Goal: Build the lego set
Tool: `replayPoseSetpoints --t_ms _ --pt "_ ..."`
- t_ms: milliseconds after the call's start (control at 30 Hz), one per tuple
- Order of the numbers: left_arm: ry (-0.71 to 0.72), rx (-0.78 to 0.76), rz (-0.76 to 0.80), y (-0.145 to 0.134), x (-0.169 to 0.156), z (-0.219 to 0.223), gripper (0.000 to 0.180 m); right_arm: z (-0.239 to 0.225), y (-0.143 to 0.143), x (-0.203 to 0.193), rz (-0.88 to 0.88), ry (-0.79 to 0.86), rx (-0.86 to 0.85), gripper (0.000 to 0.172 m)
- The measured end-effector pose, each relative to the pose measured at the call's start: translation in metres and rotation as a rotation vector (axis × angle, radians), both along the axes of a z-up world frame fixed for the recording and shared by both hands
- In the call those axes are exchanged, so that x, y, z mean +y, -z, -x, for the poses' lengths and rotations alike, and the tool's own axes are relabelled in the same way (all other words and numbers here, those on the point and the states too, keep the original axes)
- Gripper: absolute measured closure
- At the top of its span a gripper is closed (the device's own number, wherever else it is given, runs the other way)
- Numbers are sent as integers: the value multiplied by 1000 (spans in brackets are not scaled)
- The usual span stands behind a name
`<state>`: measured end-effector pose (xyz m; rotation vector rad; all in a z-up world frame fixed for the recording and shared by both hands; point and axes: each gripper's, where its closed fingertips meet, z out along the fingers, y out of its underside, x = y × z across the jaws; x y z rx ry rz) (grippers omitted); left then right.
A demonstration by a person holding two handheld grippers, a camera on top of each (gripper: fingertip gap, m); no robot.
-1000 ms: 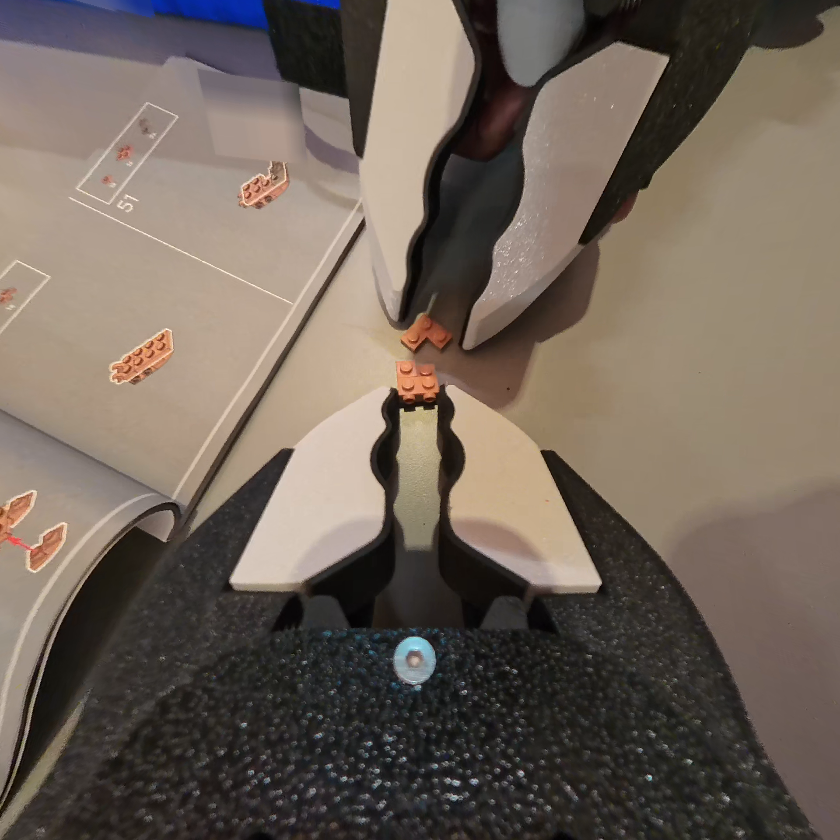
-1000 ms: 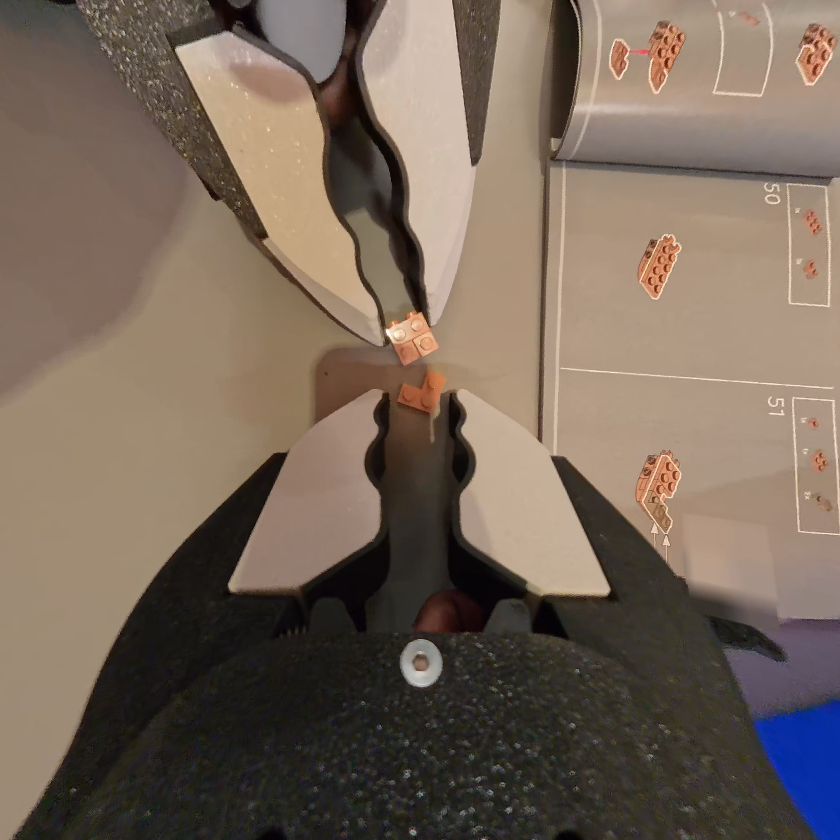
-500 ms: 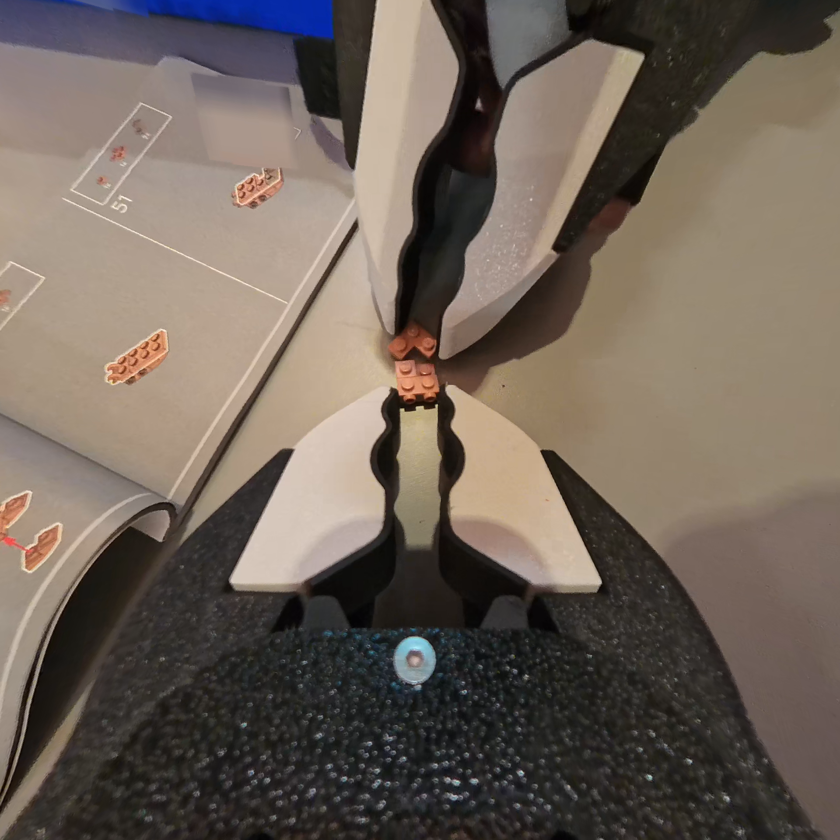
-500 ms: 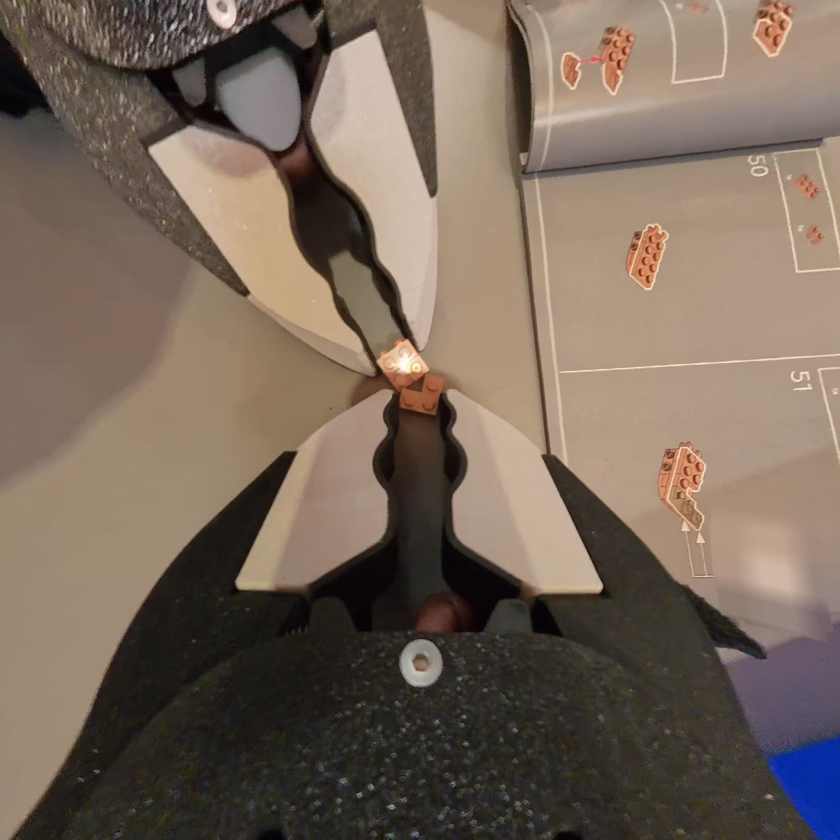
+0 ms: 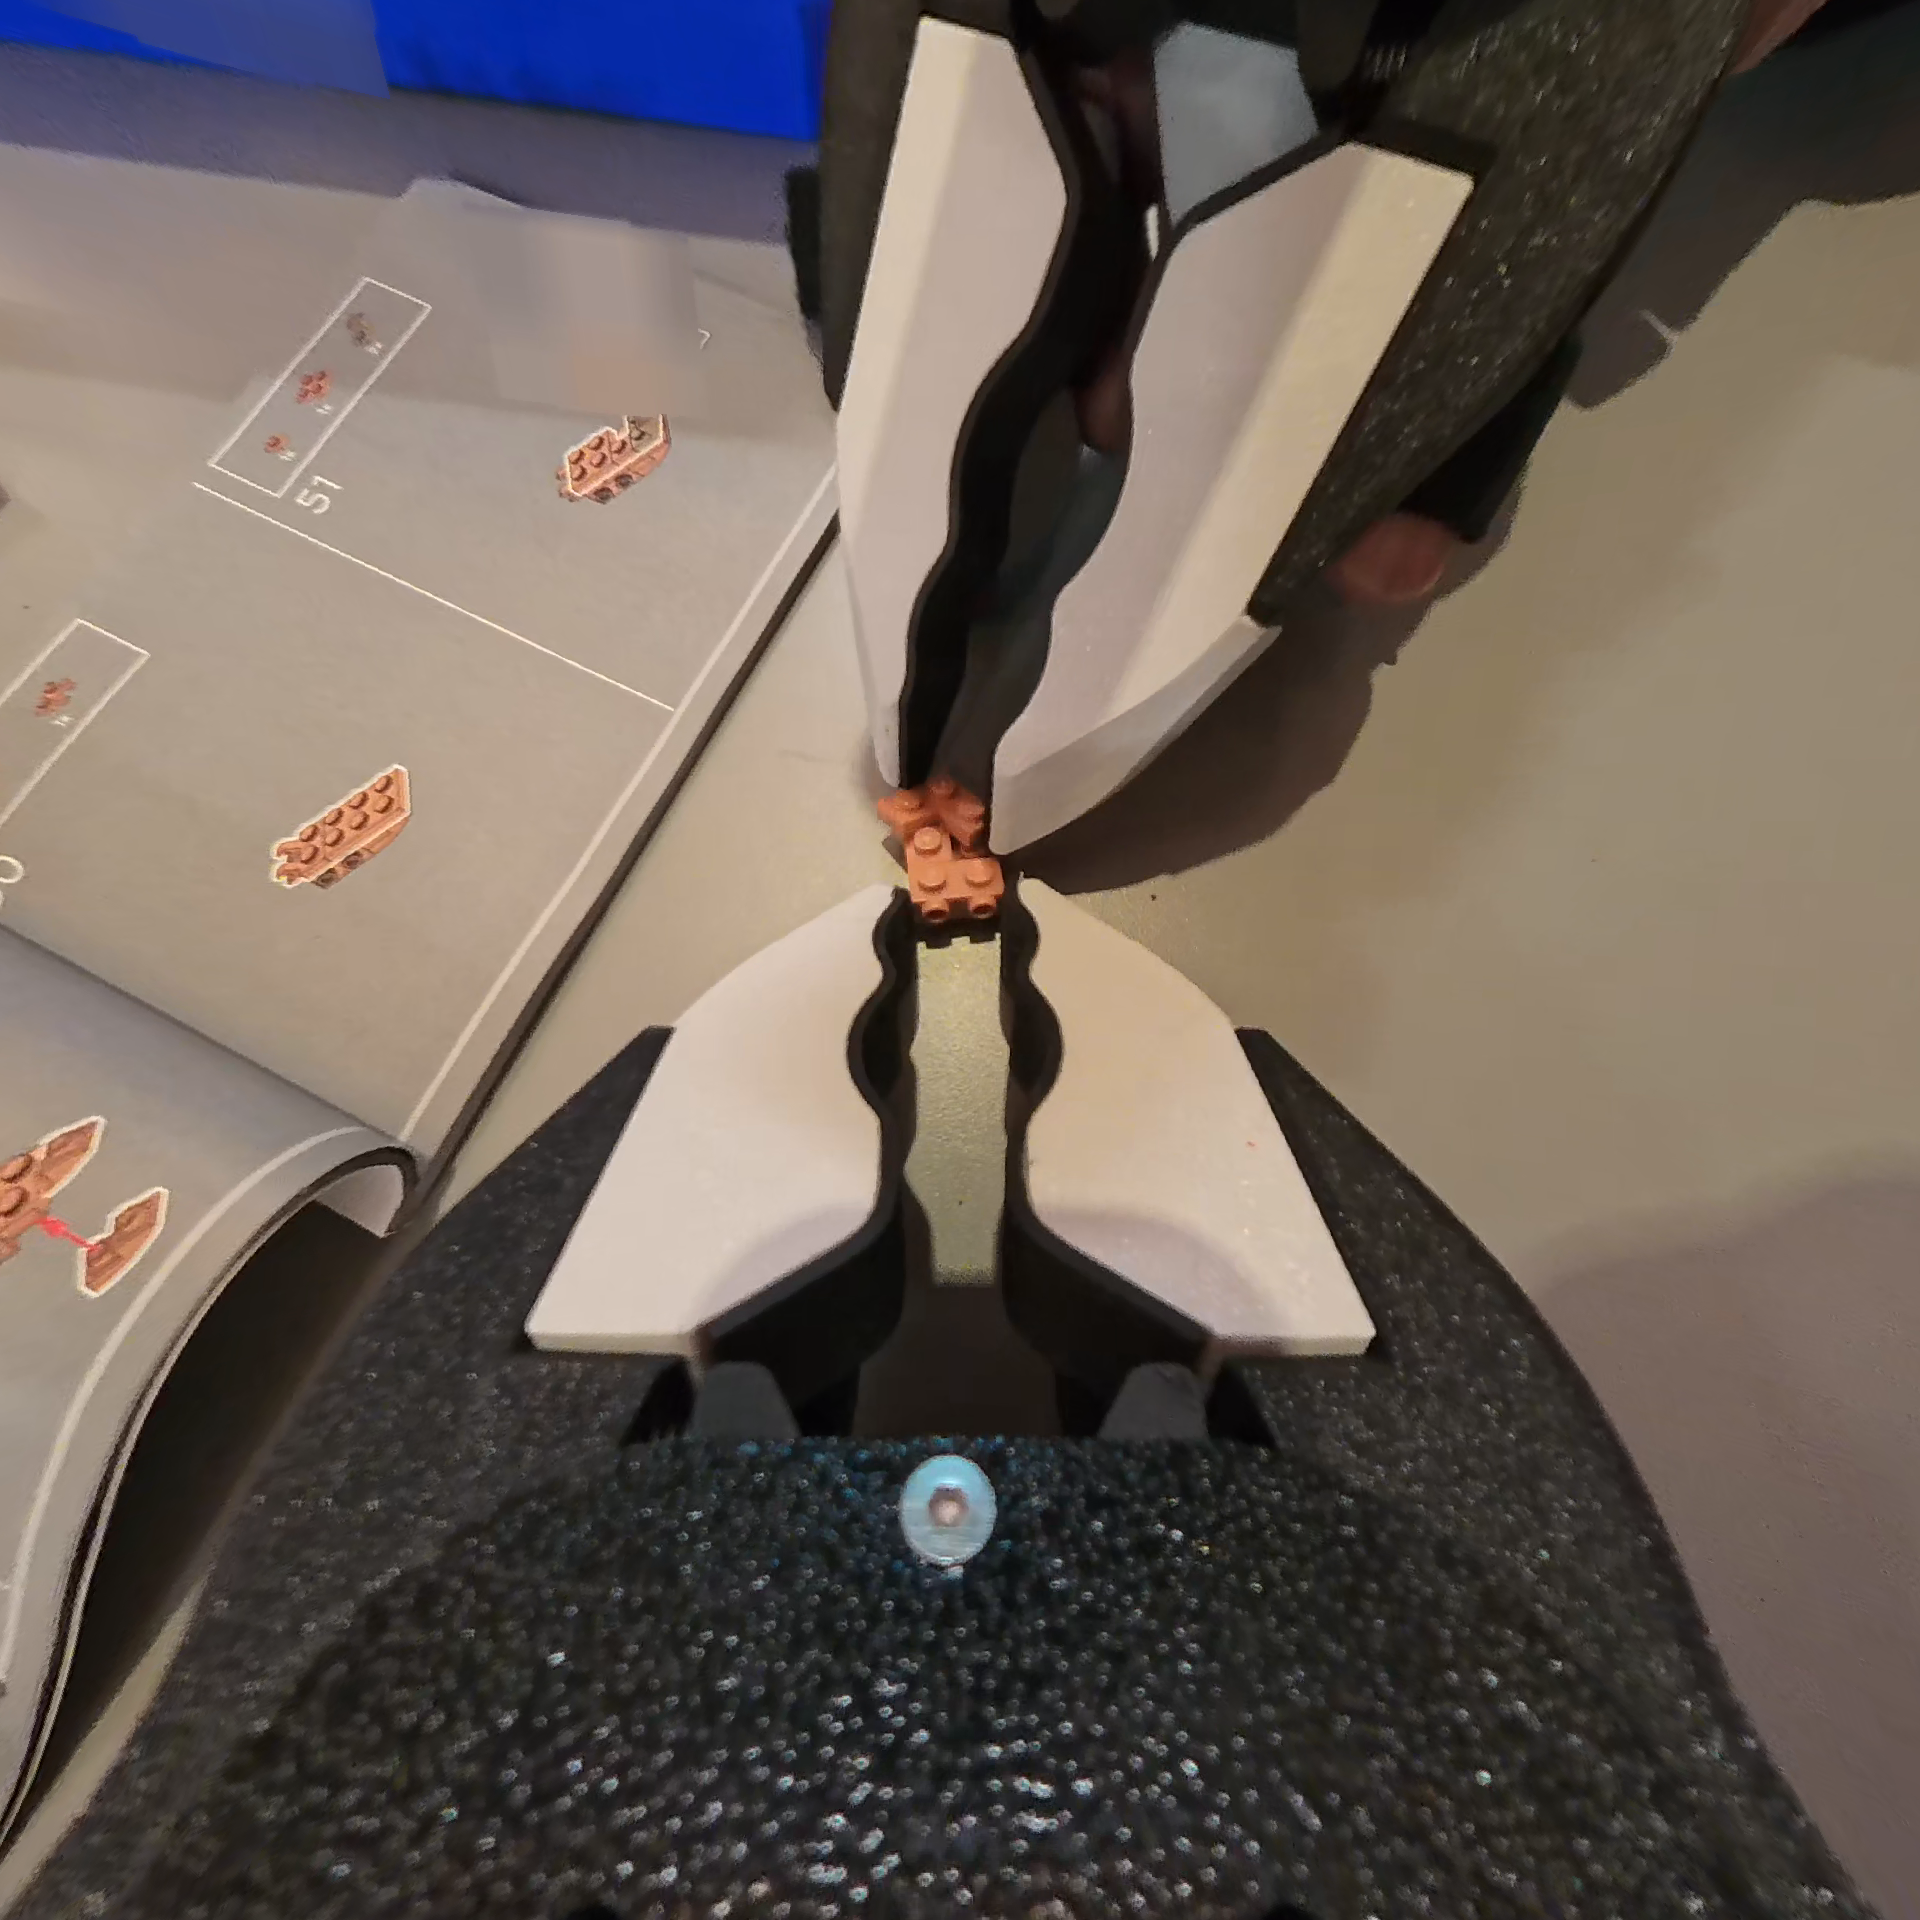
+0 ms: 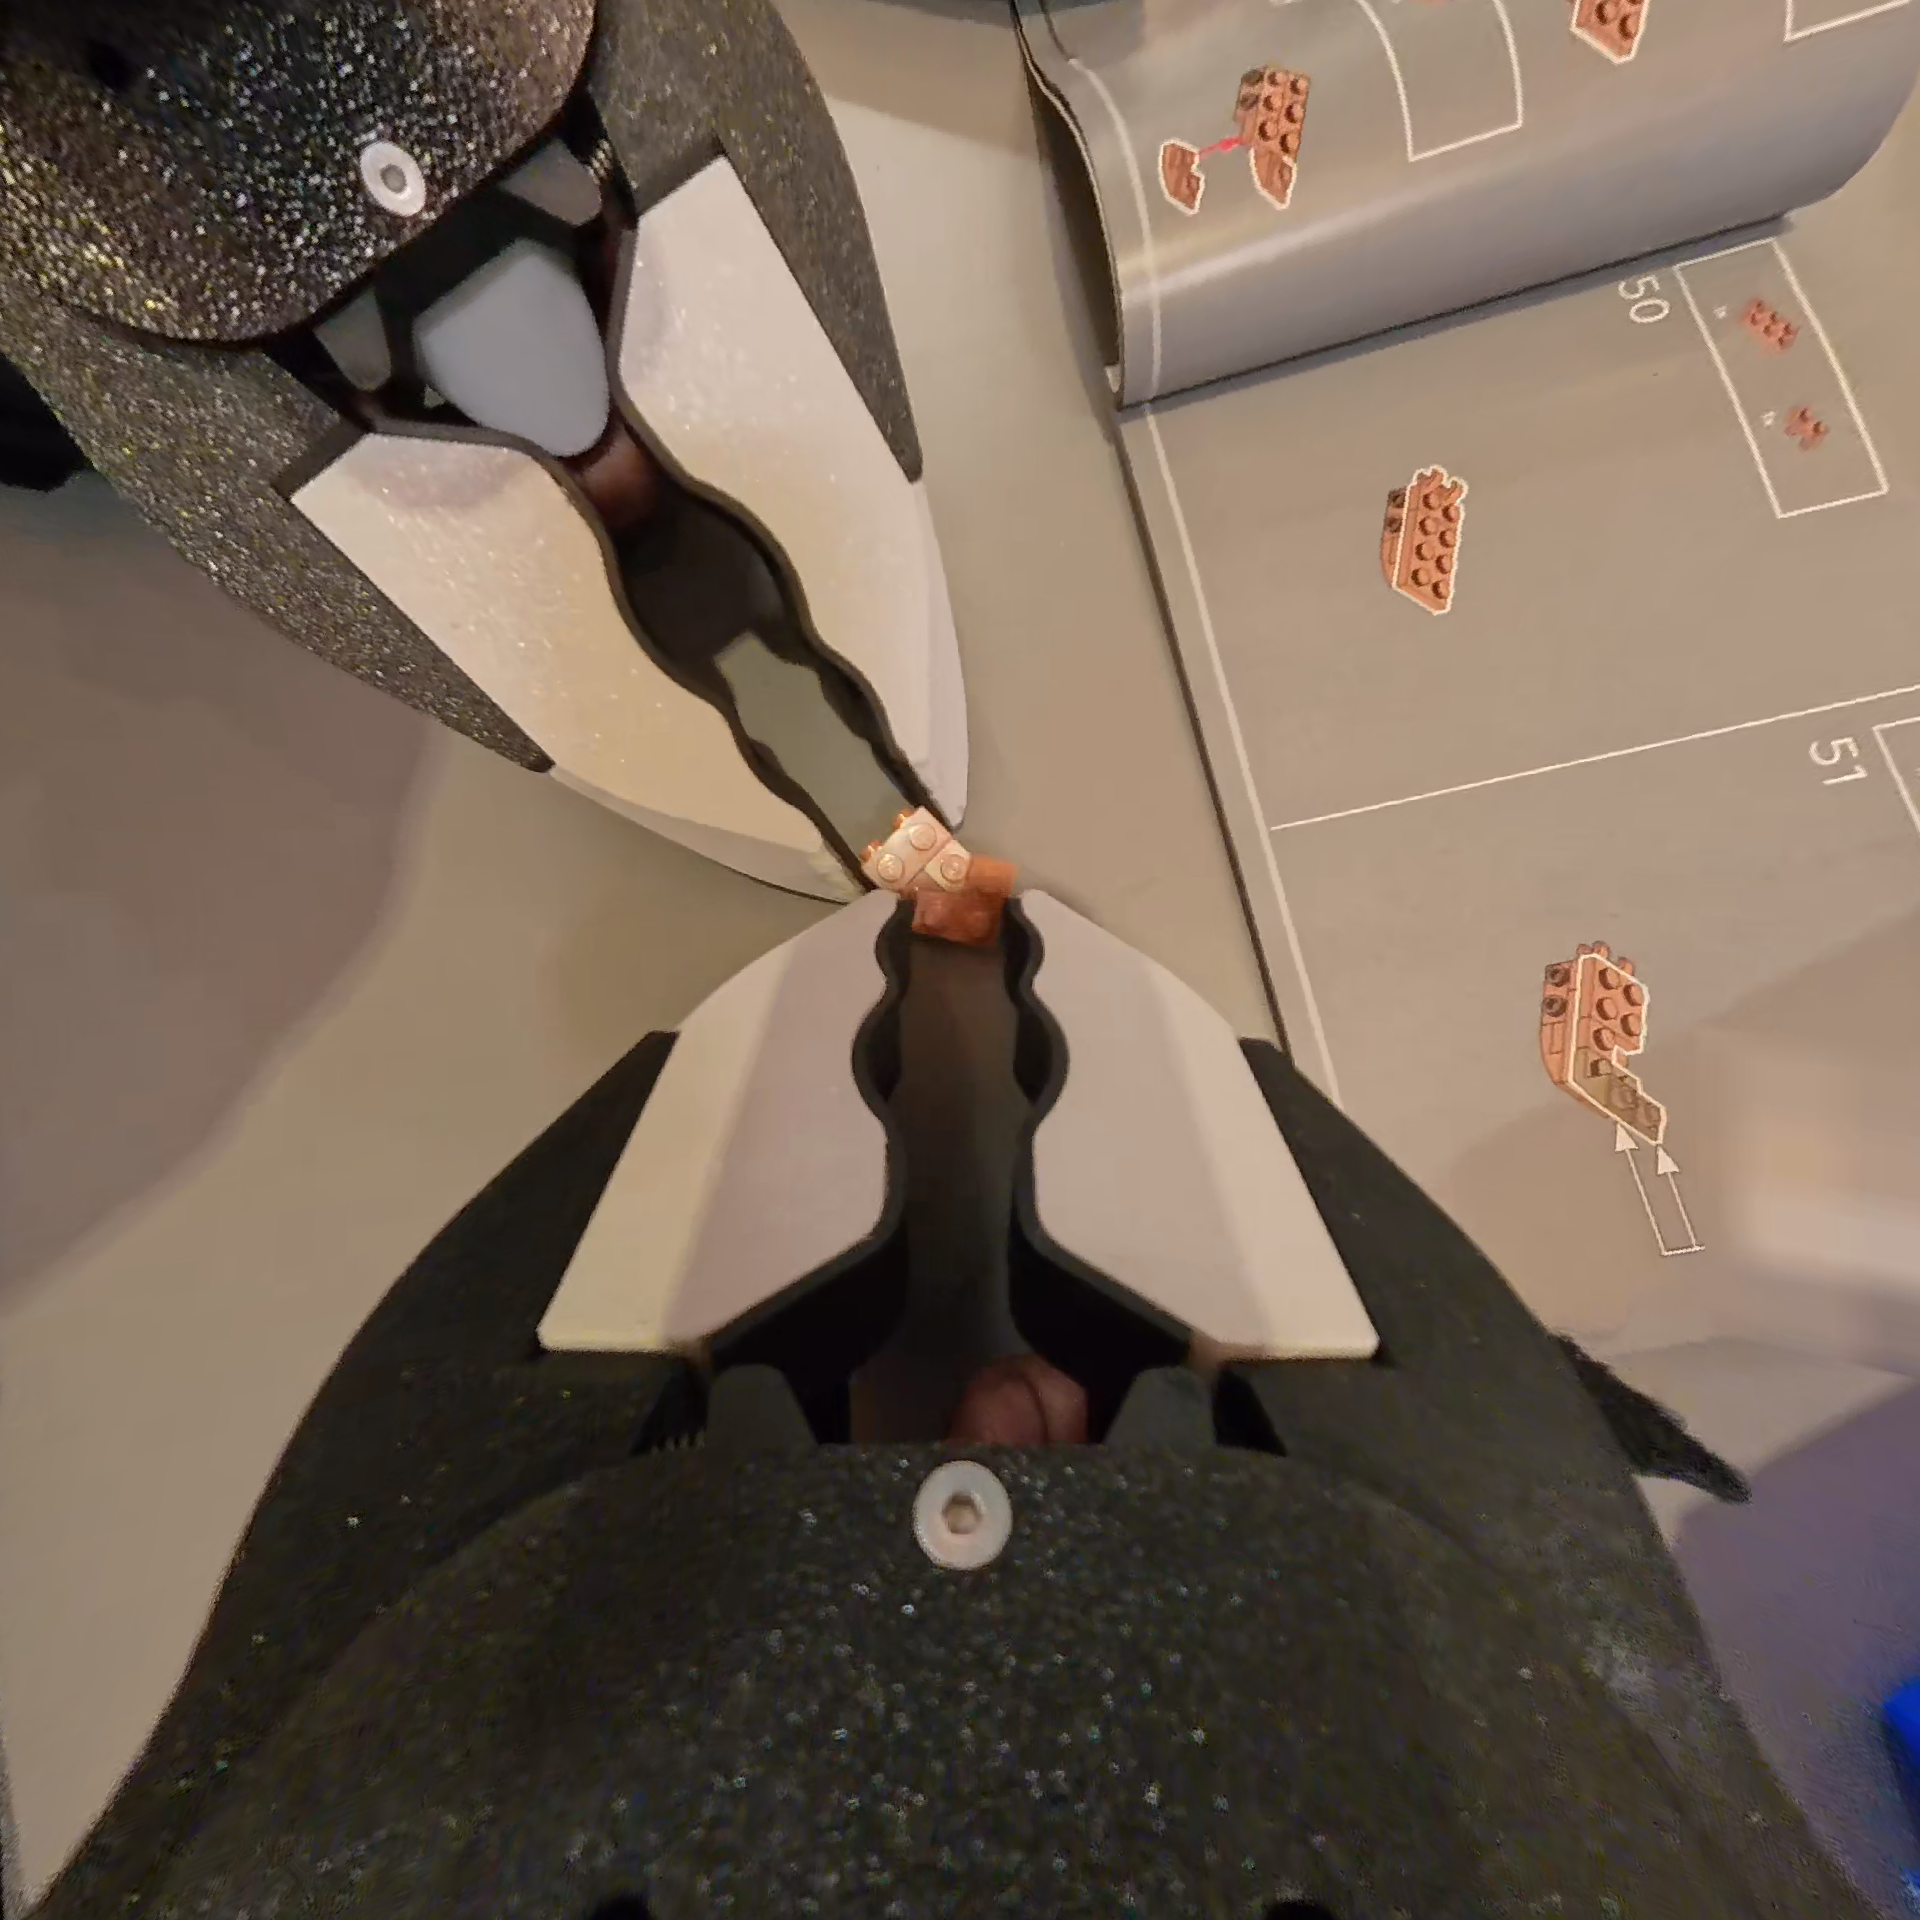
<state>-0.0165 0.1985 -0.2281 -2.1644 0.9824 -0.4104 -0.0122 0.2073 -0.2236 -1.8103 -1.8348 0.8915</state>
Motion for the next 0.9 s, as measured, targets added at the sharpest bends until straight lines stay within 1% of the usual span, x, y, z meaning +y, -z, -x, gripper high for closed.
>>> replayPoseSetpoints --t_ms 333,500,567,733,800,900 --pt "17 13 -17 0 -1 -1 165 0 0 -2 20 19 2 155" --pt "22 28 -21 1 -2 -1 165 -1 3 1 -65 8 -1 153" --pt "20 26 -19 1 -1 -1 165 -2 4 0 -97 -4 -3 150" --pt "20 25 -18 1 -1 -1 165 -4 3 -1 -93 -24 5 143" --pt "21 24 -16 1 -2 -1 165 -6 1 2 -125 -58 15 142" --pt "22 22 -12 1 -2 -1 165 -11 -1 4 -200 -170 27 140"
